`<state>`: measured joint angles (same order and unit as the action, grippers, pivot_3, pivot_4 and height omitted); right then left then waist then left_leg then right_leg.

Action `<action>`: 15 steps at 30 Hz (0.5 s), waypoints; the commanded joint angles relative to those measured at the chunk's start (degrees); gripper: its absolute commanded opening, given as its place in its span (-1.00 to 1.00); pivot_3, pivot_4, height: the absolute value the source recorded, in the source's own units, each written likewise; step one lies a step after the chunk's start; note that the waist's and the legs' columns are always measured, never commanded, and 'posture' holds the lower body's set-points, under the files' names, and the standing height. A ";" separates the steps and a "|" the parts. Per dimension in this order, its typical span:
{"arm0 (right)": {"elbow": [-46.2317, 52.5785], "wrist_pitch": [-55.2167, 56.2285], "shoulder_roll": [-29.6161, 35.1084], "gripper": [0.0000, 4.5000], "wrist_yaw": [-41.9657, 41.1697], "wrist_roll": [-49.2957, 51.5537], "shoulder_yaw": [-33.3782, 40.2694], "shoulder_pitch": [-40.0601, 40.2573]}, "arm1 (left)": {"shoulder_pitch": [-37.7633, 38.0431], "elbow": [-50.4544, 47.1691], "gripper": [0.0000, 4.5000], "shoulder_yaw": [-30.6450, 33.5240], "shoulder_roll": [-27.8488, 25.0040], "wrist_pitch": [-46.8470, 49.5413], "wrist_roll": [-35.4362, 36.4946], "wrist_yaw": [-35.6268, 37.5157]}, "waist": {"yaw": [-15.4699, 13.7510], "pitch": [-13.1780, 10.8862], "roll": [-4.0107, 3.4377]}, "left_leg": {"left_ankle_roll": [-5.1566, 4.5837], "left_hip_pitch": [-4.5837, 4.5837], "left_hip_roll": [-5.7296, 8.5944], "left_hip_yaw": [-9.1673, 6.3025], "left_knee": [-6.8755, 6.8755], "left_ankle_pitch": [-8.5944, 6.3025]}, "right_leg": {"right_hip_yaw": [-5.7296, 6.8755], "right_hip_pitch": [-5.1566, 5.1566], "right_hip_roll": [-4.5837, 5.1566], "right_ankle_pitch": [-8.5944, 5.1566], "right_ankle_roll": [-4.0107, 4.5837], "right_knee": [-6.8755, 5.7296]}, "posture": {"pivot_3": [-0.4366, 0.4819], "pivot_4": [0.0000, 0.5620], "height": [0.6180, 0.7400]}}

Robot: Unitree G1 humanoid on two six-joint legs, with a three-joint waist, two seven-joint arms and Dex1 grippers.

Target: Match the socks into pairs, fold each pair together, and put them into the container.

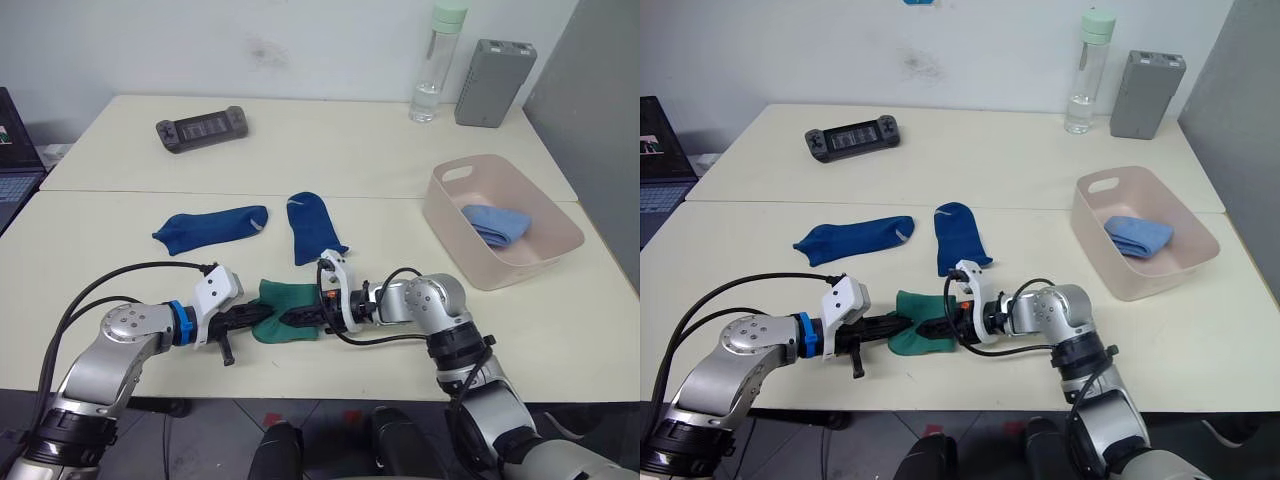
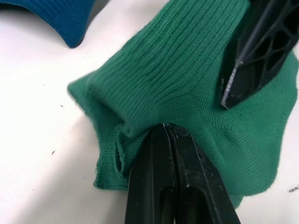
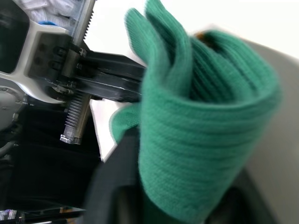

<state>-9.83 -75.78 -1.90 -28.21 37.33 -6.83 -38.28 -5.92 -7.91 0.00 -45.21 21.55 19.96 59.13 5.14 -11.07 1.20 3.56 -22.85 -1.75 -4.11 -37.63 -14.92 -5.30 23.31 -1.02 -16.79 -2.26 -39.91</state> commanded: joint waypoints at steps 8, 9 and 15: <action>11.65 -1.13 8.35 -1.00 -2.08 3.41 6.09 -1.90 | -3.64 -14.17 -0.29 11.43 -2.86 18.09 21.06 0.14 | -0.53 -0.03 0.02 | 0.01 -0.13 0.06 -0.04 -0.02 0.00 | 0.07 0.02 0.07 0.00 -0.01 0.08 | -0.05 -0.47 1.00; 13.44 -1.53 9.72 -1.00 -2.06 4.05 7.19 -2.55 | -5.14 -15.04 -0.14 12.20 -3.40 20.56 23.34 -0.42 | -0.49 -0.04 0.02 | 0.01 -0.17 0.08 -0.08 -0.02 0.00 | 0.12 0.02 0.08 0.00 -0.02 0.09 | -0.05 -0.47 1.00; 21.53 -2.47 17.23 -1.00 -1.38 7.41 14.55 -7.70 | -17.54 -15.10 0.73 10.83 -1.89 26.19 27.90 -5.35 | -0.33 -0.05 0.00 | 0.00 -0.14 0.07 -0.09 0.00 0.00 | 0.13 0.02 0.04 -0.14 -0.25 0.08 | -0.05 -0.47 1.00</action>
<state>8.55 -78.01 14.43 -29.42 42.35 5.19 -44.38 -21.81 -22.28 11.18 -47.28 47.18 46.74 54.95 4.81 -11.13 1.19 3.56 -22.98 -1.68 -4.20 -37.63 -14.92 -5.17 23.32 -0.99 -16.93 -2.51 -39.81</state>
